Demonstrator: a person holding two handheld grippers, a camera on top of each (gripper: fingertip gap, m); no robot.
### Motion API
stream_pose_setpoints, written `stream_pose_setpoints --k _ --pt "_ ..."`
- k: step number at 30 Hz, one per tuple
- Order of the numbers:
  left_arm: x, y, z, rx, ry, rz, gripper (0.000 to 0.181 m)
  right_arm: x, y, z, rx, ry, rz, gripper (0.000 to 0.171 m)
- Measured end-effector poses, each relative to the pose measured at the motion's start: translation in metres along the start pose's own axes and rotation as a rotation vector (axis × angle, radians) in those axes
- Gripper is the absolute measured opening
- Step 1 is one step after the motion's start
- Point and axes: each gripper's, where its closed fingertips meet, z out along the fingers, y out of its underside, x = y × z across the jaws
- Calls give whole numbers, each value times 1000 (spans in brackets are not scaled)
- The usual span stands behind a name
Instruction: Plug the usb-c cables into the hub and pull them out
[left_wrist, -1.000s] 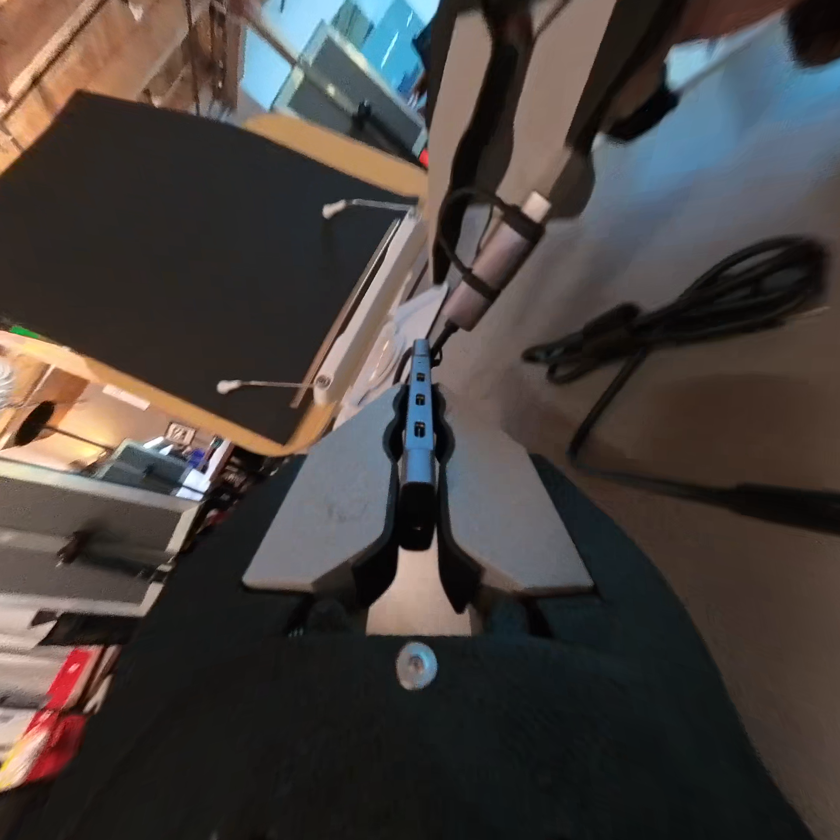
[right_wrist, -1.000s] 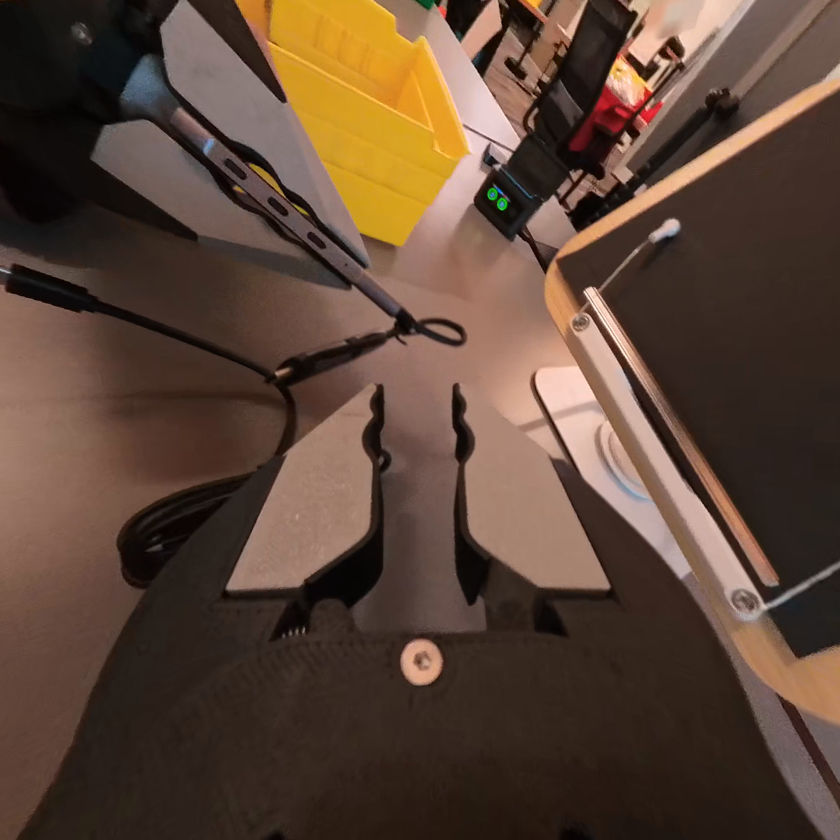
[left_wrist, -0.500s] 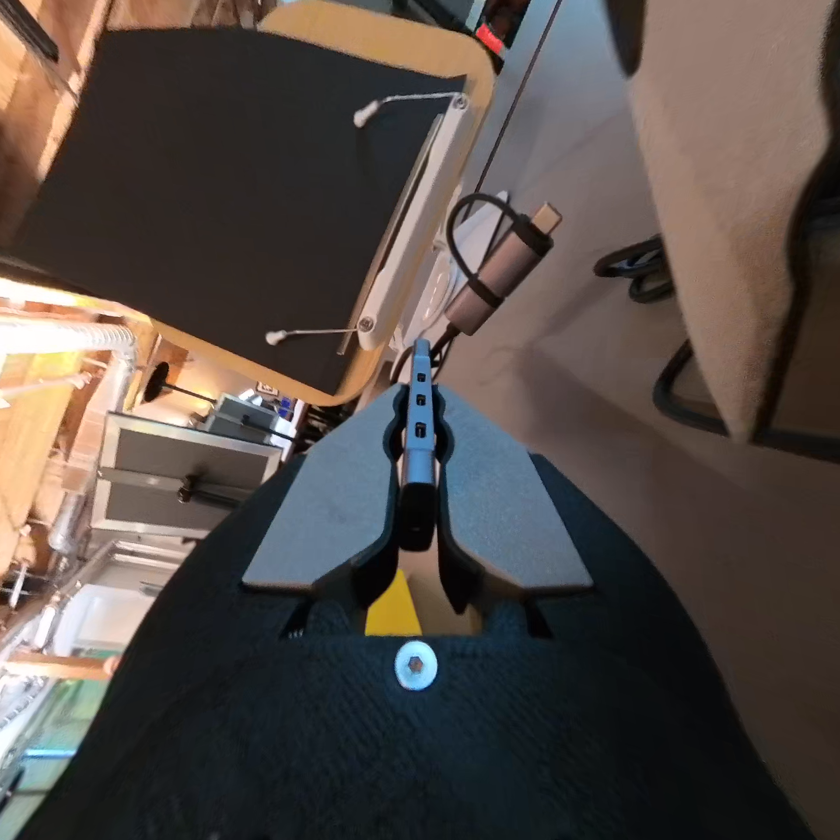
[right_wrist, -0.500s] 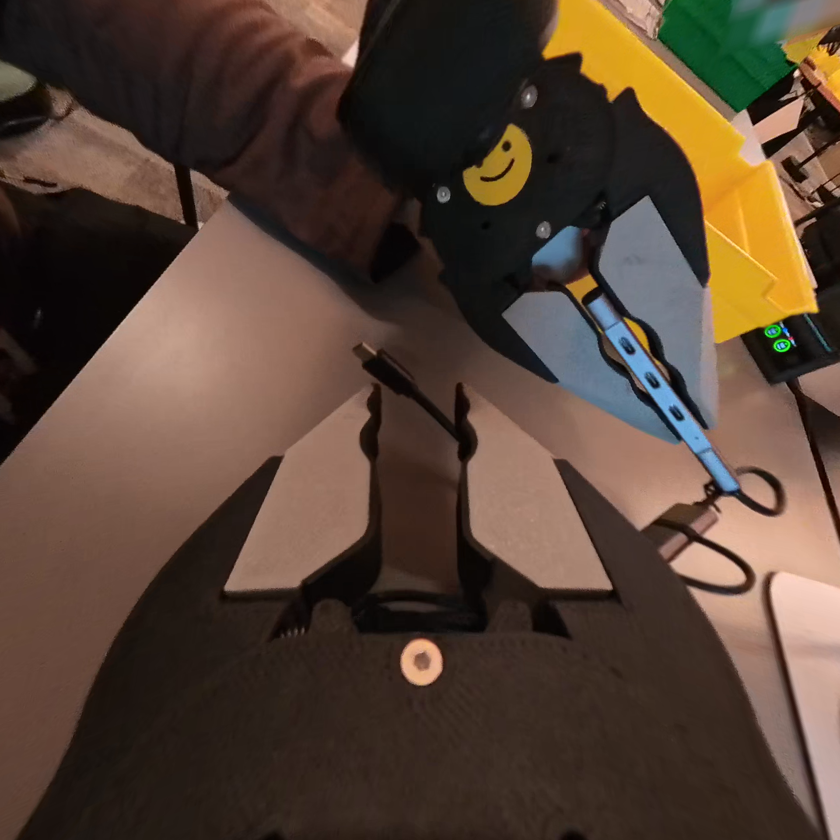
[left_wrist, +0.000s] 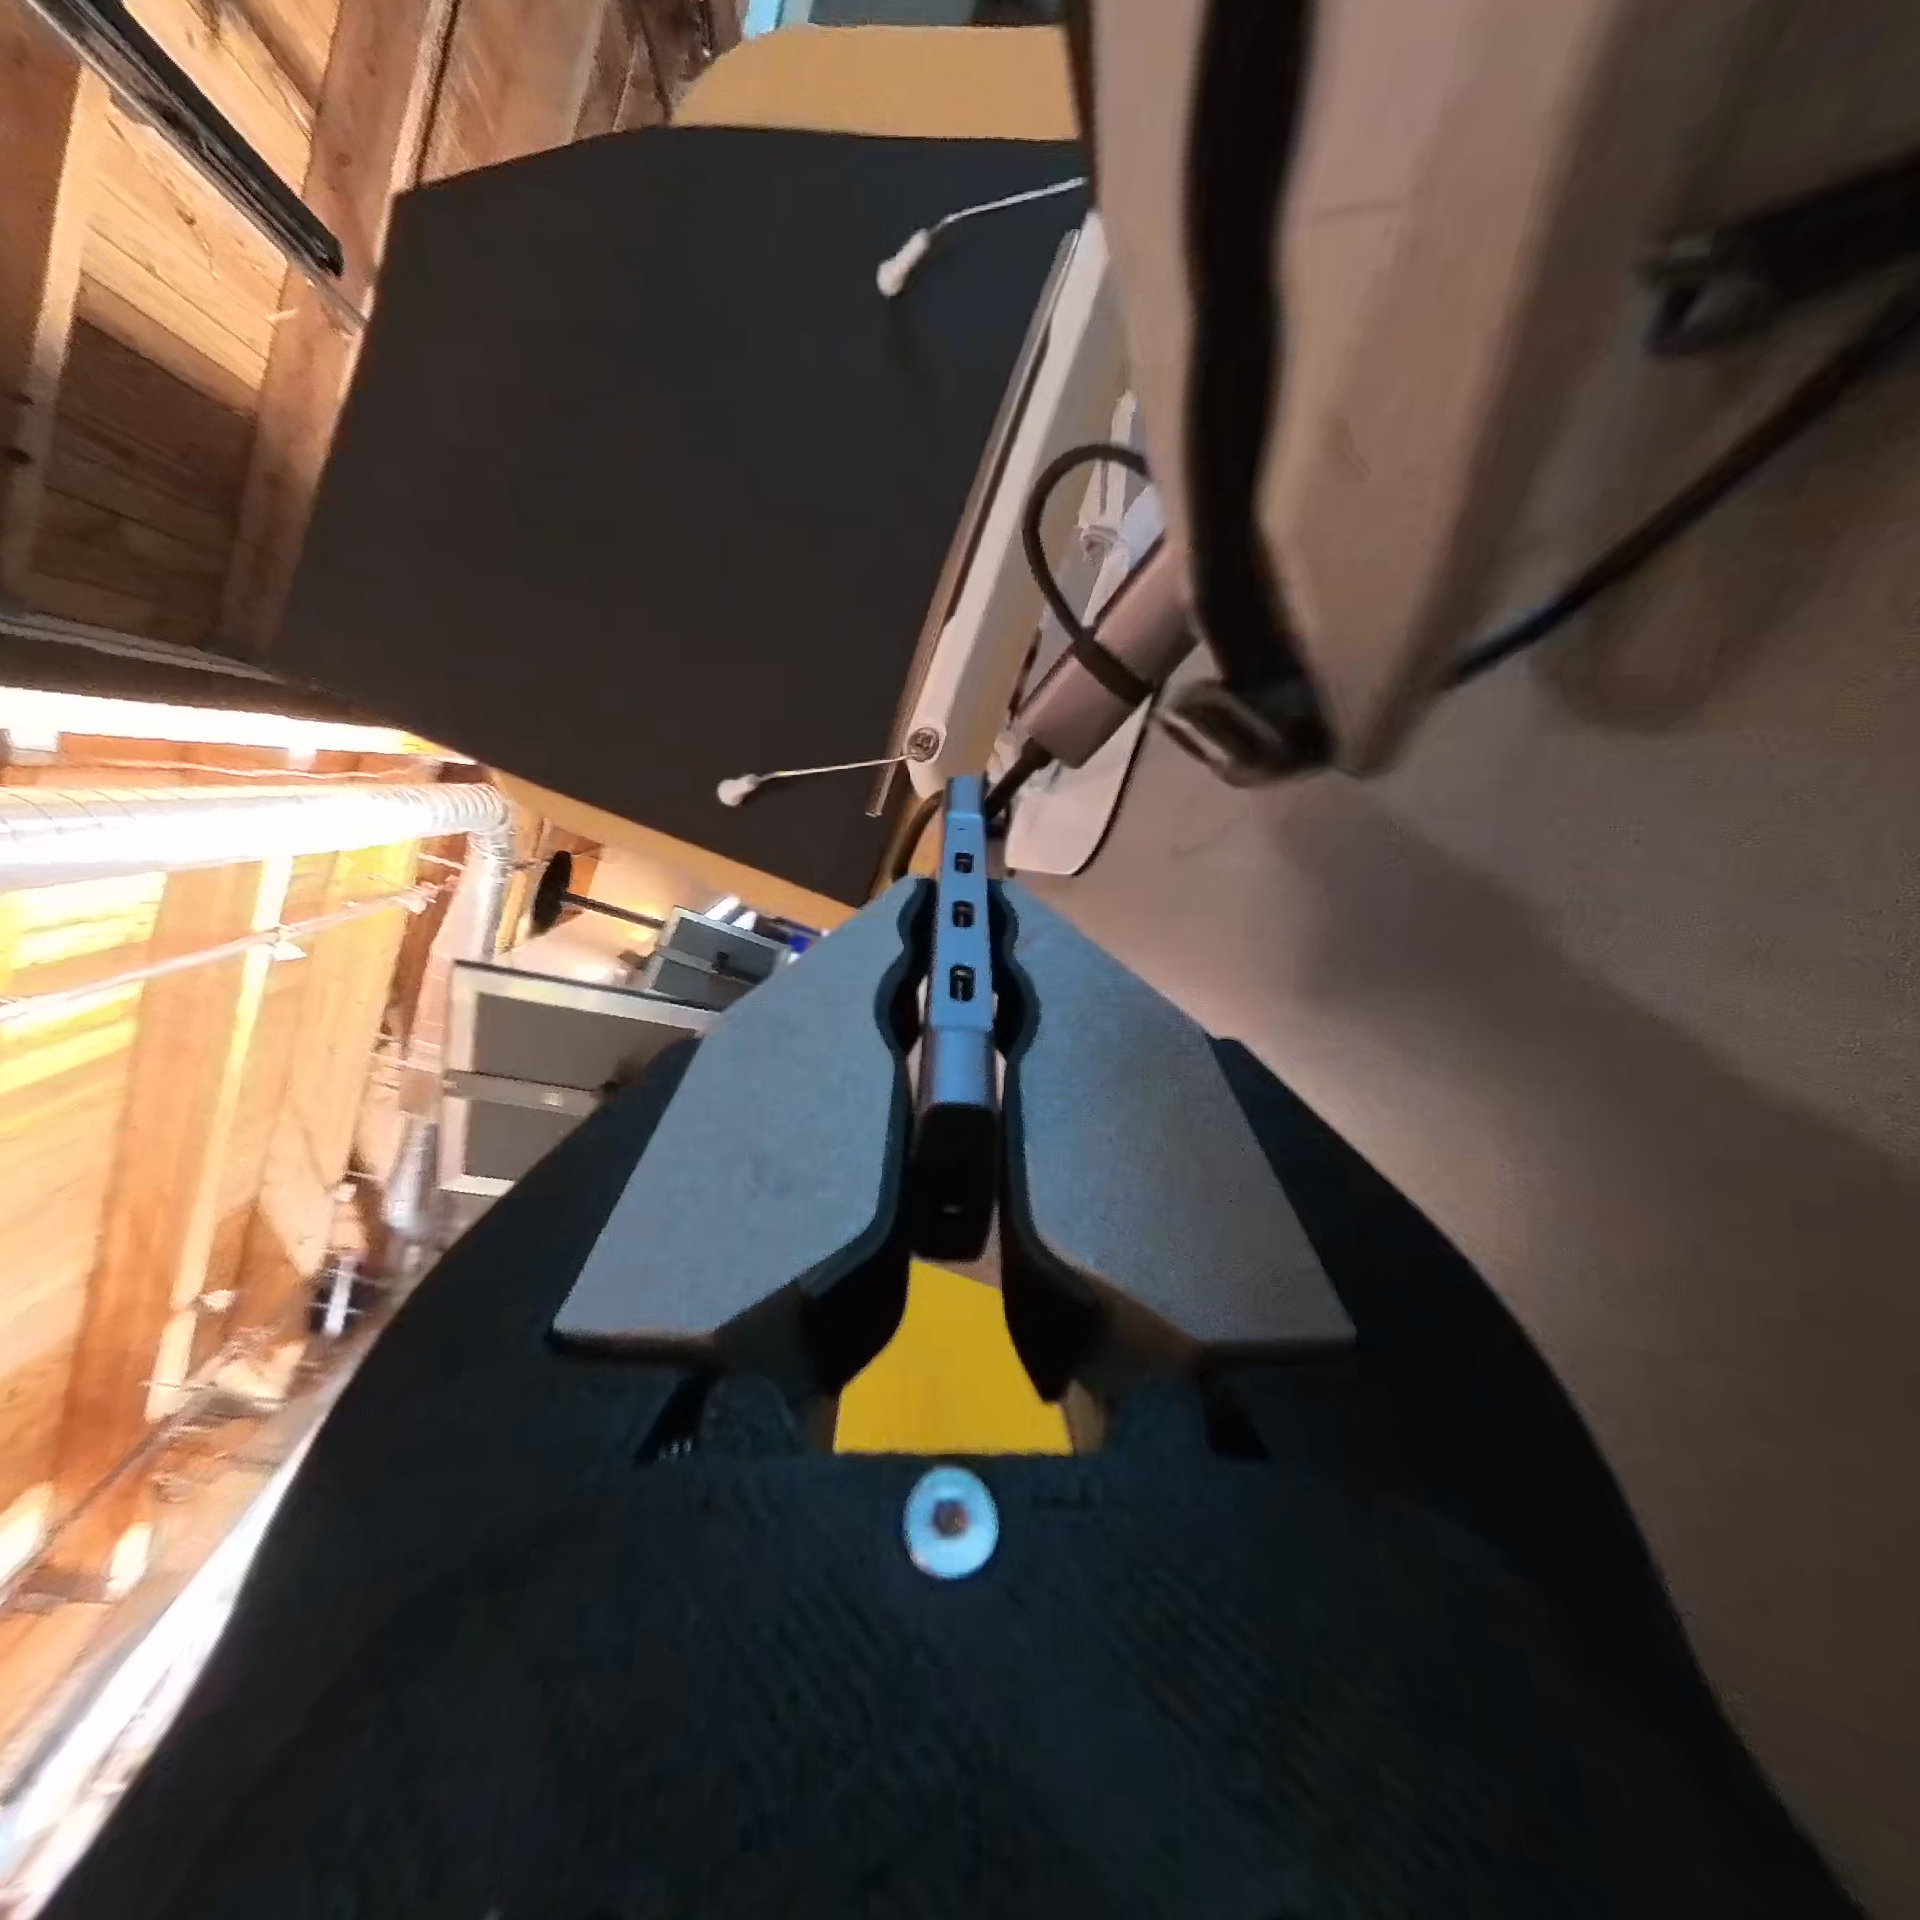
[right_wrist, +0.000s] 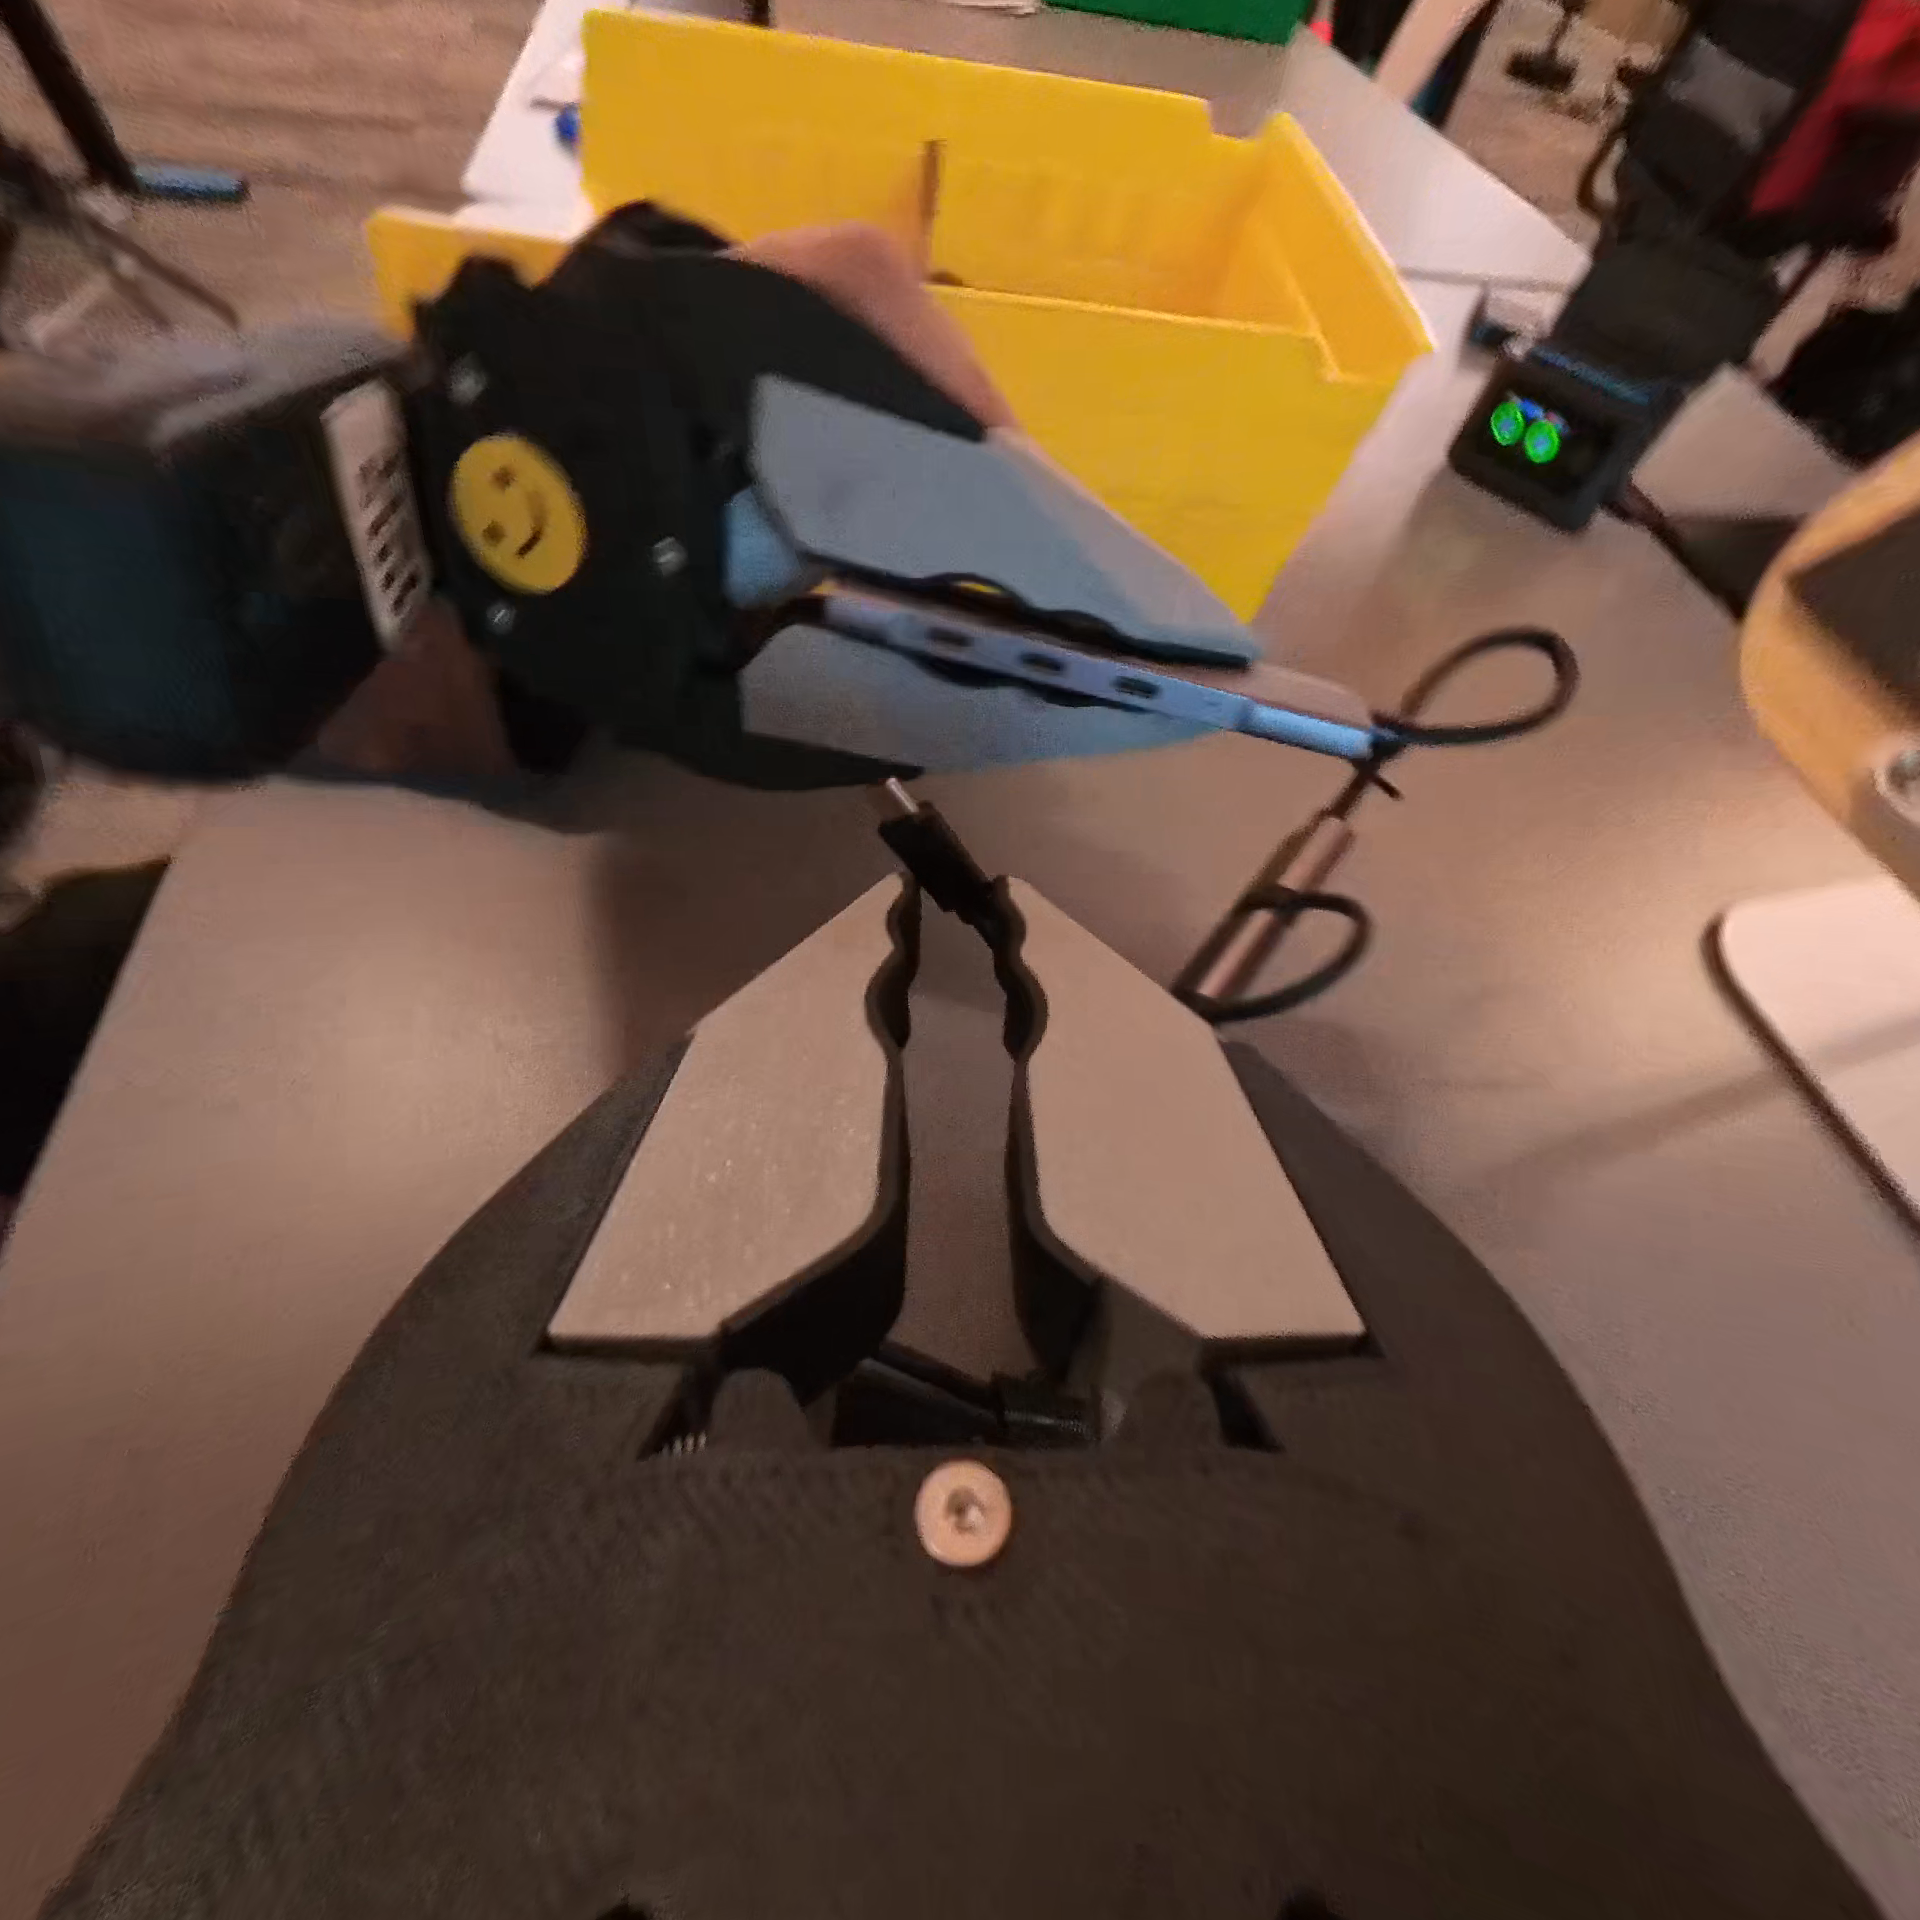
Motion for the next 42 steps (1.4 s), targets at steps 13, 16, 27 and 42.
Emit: stream_pose_setpoints --k 13,16,27,42 --pt "21 -22 4 -1 -41 323 7 35 31 1 -107 93 287 10" --pt "23 -22 5 -6 -42 352 7 34 31 0 -100 68 332 10" --pt "21 -14 9 -82 -73 405 6 38 36 -5 -122 54 428 9" --pt "35 -18 0 4 -79 566 7 24 44 -4 -170 -67 602 10"
